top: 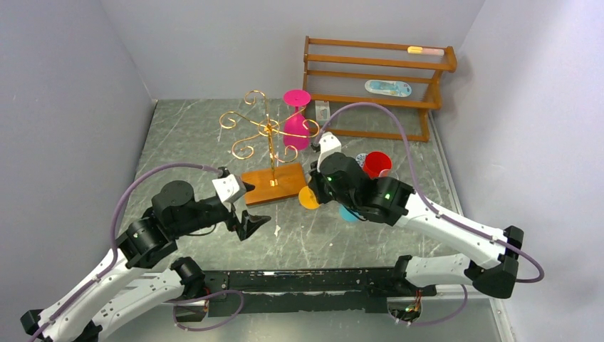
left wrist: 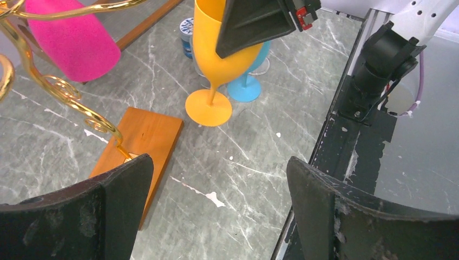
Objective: Take the wine glass off the wine glass rack
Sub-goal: Place the wine glass at the center of the board.
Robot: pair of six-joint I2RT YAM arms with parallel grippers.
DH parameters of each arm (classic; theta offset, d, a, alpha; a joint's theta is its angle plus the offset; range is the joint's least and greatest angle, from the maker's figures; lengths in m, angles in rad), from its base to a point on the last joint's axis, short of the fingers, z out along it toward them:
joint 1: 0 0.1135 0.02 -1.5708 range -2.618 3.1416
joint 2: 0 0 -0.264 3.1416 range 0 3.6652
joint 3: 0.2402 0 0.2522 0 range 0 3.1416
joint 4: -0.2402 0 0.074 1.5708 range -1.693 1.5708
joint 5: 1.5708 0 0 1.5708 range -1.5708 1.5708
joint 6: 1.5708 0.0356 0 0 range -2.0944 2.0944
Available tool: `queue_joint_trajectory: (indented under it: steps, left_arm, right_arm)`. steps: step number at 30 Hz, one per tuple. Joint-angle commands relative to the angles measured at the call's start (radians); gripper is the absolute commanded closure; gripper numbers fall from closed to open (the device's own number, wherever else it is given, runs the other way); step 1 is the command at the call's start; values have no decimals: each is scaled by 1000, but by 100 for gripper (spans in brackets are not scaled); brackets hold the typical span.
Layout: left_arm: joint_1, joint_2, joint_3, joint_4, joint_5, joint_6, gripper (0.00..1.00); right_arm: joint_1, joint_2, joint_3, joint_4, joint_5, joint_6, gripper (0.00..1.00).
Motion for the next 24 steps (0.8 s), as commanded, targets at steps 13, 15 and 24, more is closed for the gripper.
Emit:
queue_joint_trajectory:
  steps: [13, 15, 24]
  left_arm:
    - [4, -20, 35, -22, -51, -1, 3]
    - [5, -17, 38, -29, -51, 0, 3]
    - [5, -30, 31, -36, -63, 0, 3]
  right_arm:
    - [-73, 167, -25, 100, 74, -70, 100]
    - [-91, 180, -22, 93, 73, -76, 100]
    - [-112, 188, -78, 104, 22, -84, 100]
